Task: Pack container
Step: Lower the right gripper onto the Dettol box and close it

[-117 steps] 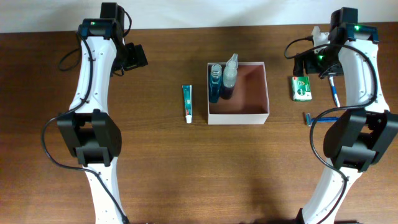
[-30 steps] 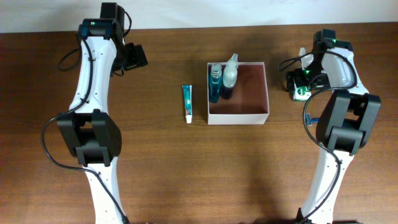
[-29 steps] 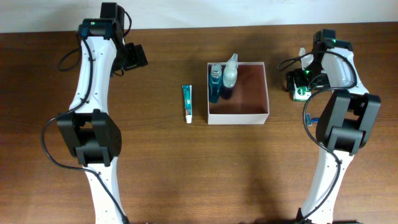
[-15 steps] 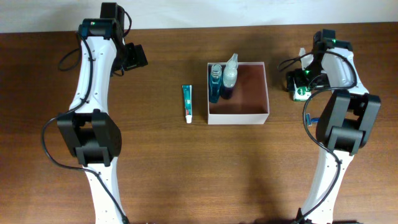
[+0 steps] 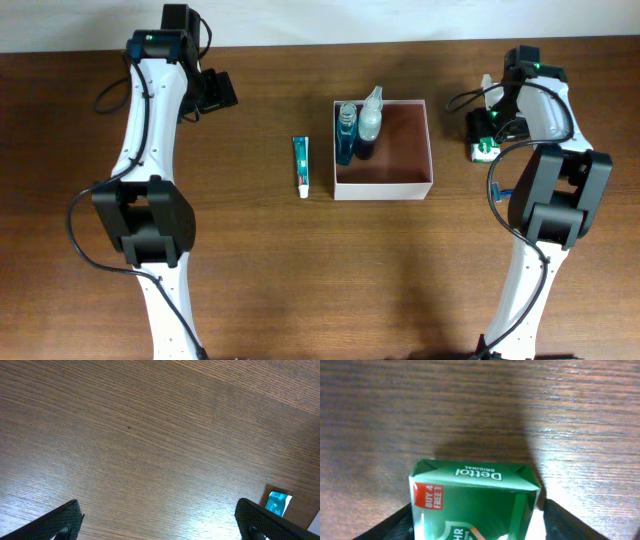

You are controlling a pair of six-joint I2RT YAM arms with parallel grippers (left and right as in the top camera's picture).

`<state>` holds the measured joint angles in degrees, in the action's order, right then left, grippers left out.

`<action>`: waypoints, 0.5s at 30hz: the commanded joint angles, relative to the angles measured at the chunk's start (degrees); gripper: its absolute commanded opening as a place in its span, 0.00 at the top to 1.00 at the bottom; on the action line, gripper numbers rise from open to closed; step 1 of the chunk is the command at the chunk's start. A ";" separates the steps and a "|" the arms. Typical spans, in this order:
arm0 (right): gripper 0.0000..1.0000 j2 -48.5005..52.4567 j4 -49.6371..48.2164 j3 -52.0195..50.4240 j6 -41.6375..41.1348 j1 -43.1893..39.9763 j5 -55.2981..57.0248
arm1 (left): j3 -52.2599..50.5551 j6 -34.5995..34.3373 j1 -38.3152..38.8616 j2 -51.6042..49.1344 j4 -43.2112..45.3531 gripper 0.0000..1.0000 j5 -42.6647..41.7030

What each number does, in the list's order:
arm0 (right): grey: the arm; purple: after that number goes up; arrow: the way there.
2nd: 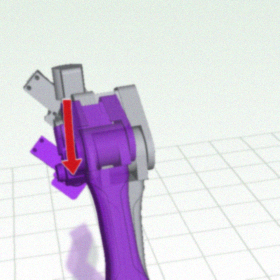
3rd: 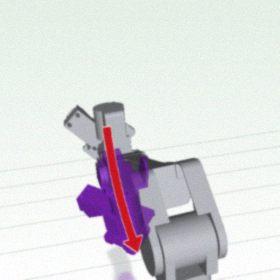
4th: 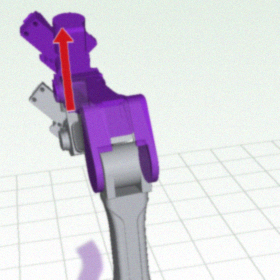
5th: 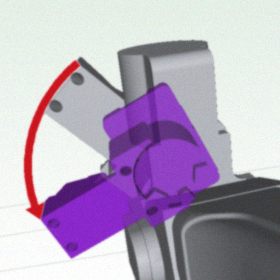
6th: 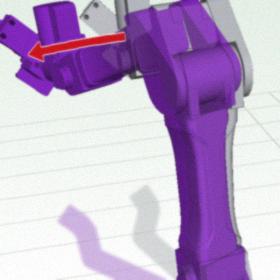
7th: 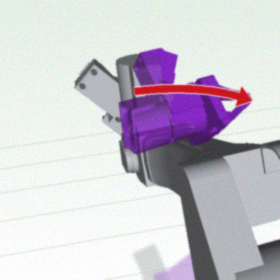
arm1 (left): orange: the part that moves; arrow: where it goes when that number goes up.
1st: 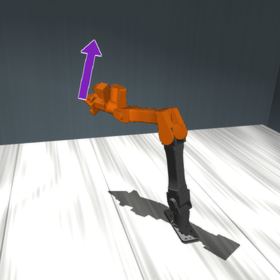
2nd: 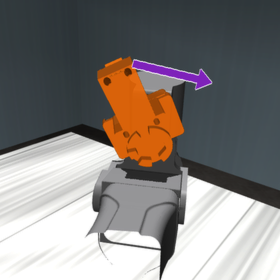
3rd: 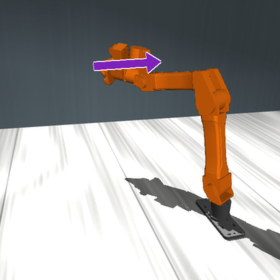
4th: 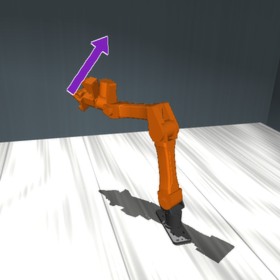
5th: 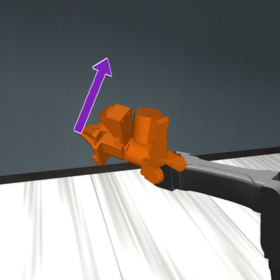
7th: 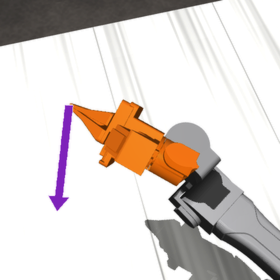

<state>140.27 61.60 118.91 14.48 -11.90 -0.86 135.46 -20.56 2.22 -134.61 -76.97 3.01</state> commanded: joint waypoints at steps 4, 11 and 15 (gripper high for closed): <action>0.36 1.03 -0.11 -0.66 0.11 -0.11 0.70 | 0.61 0.90 -0.13 -0.33 -0.04 0.01 0.22; 0.43 1.03 -0.09 -0.66 0.11 -0.11 0.68 | 0.61 0.90 -0.15 -0.33 -0.04 0.01 0.22; 0.45 1.01 -0.07 -0.63 0.09 -0.11 0.48 | 0.61 0.90 -0.15 -0.33 -0.04 0.00 0.20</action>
<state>140.44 61.63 118.91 14.63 -11.90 -0.84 135.46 -20.56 2.22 -134.61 -76.97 3.01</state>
